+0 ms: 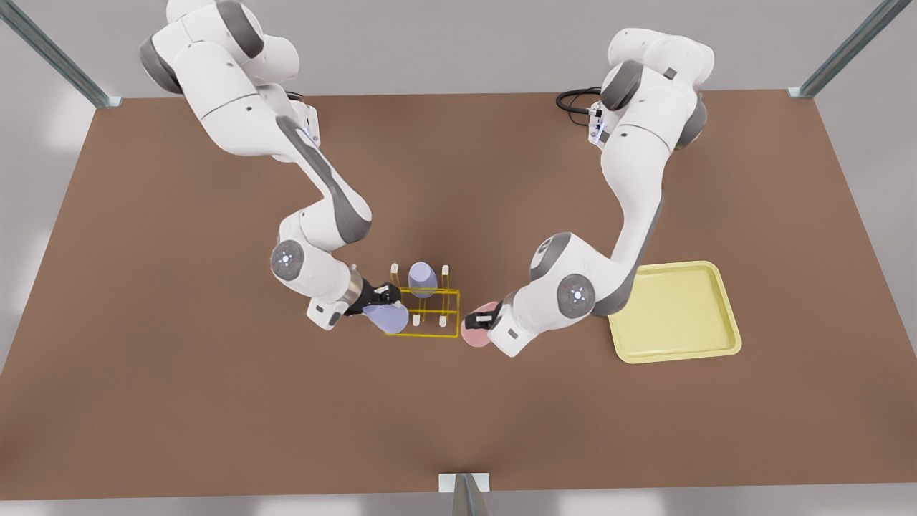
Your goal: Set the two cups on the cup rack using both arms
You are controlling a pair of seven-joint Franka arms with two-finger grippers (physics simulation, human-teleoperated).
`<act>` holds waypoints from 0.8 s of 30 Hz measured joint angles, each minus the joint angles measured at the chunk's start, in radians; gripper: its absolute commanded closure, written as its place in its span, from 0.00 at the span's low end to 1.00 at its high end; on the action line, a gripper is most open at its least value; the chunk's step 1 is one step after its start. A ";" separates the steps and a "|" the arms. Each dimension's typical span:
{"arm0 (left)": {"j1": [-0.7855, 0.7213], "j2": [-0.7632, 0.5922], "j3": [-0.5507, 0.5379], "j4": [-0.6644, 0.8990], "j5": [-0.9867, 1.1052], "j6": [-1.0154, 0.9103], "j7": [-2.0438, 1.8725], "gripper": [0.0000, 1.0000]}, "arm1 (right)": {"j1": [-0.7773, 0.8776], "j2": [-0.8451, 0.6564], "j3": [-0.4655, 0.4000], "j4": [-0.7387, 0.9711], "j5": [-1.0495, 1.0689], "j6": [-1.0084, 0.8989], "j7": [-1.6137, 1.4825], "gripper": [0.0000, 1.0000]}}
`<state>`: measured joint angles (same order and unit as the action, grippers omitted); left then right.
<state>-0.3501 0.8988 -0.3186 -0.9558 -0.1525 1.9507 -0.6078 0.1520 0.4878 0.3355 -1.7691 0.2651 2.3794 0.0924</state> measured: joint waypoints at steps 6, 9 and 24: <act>-0.050 0.025 0.000 0.006 -0.029 0.083 -0.097 0.15 | -0.001 -0.003 -0.005 0.023 -0.006 0.009 0.014 0.00; -0.069 0.034 0.001 0.006 -0.034 0.108 -0.134 0.15 | -0.056 -0.038 -0.037 0.193 -0.075 -0.100 0.018 0.00; -0.075 0.047 0.031 0.005 -0.022 0.140 -0.248 0.00 | -0.414 -0.365 -0.198 0.284 -0.248 -0.739 -0.112 0.00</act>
<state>-0.4254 0.9459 -0.2875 -0.9511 -0.1748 2.0902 -0.8557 -0.2621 0.1232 0.1378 -1.4852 0.0170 1.6407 -0.0195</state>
